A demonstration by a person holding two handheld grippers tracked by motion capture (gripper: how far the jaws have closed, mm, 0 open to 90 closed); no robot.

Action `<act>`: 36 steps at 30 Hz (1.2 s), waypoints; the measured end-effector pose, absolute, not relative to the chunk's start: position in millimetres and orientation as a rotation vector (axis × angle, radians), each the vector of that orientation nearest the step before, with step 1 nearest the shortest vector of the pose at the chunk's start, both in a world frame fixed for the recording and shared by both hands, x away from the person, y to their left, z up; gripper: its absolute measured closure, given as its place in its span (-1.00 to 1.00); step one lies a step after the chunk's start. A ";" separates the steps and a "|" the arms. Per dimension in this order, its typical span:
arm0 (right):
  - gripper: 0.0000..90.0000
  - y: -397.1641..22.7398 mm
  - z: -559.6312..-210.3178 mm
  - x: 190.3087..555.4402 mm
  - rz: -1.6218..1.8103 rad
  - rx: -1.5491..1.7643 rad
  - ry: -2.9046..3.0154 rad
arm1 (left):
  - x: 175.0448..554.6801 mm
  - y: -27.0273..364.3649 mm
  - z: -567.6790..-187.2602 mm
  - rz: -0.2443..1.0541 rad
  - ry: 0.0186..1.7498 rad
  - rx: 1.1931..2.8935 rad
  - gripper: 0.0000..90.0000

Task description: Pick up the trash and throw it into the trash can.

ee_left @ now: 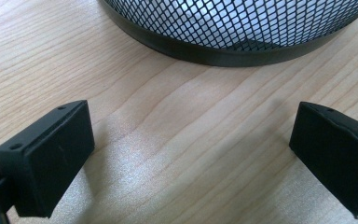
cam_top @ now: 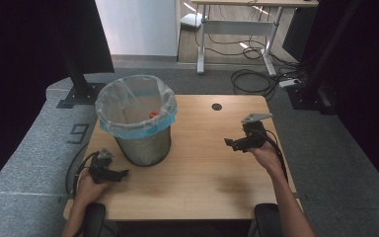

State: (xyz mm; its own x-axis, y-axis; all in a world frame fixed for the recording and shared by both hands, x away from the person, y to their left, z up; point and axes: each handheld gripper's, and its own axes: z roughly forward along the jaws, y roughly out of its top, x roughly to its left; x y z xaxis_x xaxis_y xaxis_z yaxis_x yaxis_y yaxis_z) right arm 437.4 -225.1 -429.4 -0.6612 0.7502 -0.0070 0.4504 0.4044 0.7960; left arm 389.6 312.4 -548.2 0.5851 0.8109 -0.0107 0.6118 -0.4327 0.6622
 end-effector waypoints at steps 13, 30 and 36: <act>-1.00 -252.4 -501.0 412.8 1.101 1.162 2.277 | 389.3 312.2 -548.2 0.415 1.129 2.187 -1.00; -1.00 -262.7 -554.2 393.0 1.049 1.258 2.294 | 389.3 312.1 -548.2 0.416 1.130 2.187 -1.00; -1.00 -258.8 -557.2 390.9 0.998 1.228 2.293 | 389.3 312.1 -548.2 0.416 1.130 2.187 -1.00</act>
State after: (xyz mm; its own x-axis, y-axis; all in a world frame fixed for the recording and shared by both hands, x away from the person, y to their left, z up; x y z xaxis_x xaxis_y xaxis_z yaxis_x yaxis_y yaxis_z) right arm 390.9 -258.8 -557.2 -0.5610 0.8276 0.0198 0.5783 0.3746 0.7247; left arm 389.3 312.1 -548.2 0.5818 0.8133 -0.0097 0.6129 -0.4306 0.6625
